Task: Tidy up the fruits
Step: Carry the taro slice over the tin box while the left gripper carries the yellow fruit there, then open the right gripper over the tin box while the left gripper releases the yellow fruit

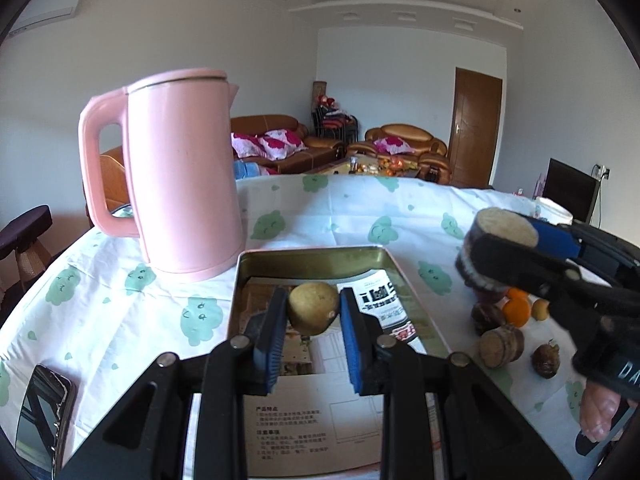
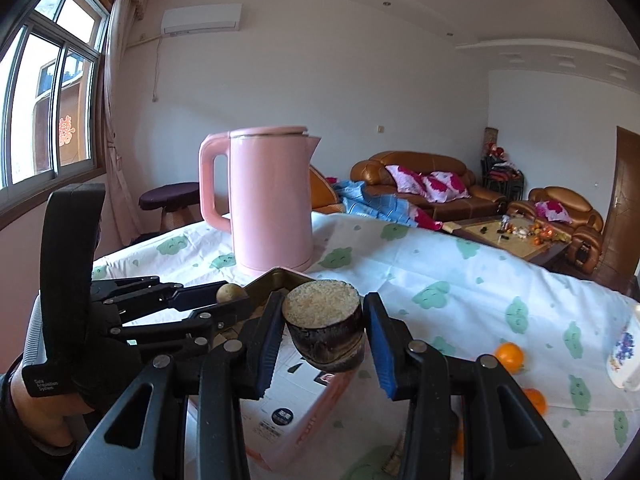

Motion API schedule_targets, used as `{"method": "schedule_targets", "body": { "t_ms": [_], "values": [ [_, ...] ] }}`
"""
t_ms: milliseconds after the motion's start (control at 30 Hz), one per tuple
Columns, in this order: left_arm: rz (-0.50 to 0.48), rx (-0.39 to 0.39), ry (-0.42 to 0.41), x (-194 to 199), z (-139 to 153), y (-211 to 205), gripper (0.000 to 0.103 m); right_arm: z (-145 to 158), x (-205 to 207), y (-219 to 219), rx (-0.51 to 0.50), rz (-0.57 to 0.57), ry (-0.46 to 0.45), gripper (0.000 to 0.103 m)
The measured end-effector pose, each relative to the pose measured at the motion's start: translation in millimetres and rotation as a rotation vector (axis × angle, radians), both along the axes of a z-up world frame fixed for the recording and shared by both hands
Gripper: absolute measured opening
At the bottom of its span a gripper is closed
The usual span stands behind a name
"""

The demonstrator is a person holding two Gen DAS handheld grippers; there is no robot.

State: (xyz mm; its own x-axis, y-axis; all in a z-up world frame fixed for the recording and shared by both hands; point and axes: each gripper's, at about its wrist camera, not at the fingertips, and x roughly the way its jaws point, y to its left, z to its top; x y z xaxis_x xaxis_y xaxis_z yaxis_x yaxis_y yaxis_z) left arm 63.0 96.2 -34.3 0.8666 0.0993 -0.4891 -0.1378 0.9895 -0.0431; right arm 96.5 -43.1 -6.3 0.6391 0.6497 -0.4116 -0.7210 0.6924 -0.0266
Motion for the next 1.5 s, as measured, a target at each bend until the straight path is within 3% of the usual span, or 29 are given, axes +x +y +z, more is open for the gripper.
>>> {"method": "schedule_targets", "body": {
  "t_ms": [800, 1500],
  "values": [
    [0.002, 0.024, 0.09, 26, -19, 10, 0.027, -35, 28, 42, -0.075, 0.028, 0.094, 0.04],
    [-0.008, -0.013, 0.167, 41, -28, 19, 0.028, -47, 41, 50, -0.11, 0.01, 0.161, 0.04]
  ]
}}
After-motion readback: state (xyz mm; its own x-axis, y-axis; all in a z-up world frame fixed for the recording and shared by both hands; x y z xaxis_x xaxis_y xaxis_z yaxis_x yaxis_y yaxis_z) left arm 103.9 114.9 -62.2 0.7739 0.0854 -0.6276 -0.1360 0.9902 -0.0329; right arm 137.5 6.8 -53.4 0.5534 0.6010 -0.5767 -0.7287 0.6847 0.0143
